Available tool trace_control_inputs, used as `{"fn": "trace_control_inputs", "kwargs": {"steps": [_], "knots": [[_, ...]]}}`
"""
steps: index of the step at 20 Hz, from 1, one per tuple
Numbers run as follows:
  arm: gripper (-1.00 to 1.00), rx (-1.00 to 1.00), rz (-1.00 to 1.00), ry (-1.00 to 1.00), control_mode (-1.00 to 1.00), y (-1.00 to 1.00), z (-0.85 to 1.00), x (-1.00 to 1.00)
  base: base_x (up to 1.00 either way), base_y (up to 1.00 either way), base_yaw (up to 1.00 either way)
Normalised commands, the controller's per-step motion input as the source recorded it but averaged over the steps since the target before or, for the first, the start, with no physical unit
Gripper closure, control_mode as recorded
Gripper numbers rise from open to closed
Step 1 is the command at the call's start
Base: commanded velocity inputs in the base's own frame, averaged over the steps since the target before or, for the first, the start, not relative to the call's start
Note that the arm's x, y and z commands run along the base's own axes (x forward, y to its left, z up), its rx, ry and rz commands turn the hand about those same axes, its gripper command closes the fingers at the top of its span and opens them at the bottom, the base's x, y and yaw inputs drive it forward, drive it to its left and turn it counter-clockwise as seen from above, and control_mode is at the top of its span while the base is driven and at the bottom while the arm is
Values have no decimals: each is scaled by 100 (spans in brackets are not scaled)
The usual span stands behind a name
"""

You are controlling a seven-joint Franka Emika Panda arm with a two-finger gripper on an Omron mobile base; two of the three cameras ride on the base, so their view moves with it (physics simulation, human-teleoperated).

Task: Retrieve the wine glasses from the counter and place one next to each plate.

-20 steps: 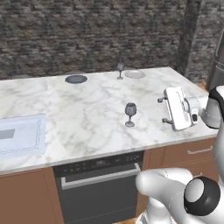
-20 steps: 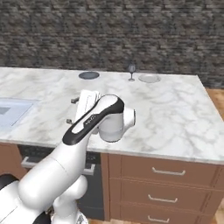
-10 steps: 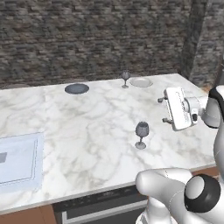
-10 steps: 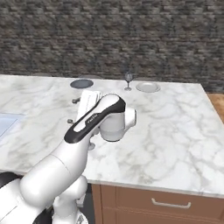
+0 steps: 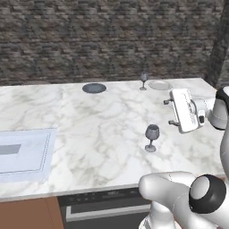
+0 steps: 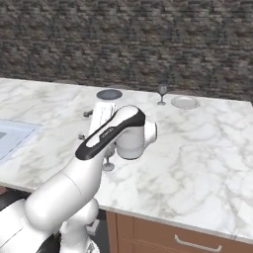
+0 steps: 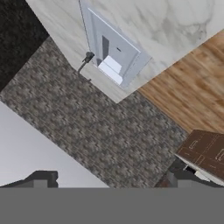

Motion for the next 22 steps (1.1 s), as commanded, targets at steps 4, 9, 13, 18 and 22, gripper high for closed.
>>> {"fn": "trace_control_inputs", "kwargs": {"steps": [4,9,13,18,22], "knots": [[-100,0,0,0,100,0,0,0,34,-11,25],[-100,-2,0,8,-100,-12,-14,26,17,-3,2],[-100,-16,0,27,-100,-25,-32,59,0,0,0],[-100,-6,3,11,-100,-60,-33,50,0,0,0],[-100,-1,8,6,-100,-64,-49,51,0,0,0]]}}
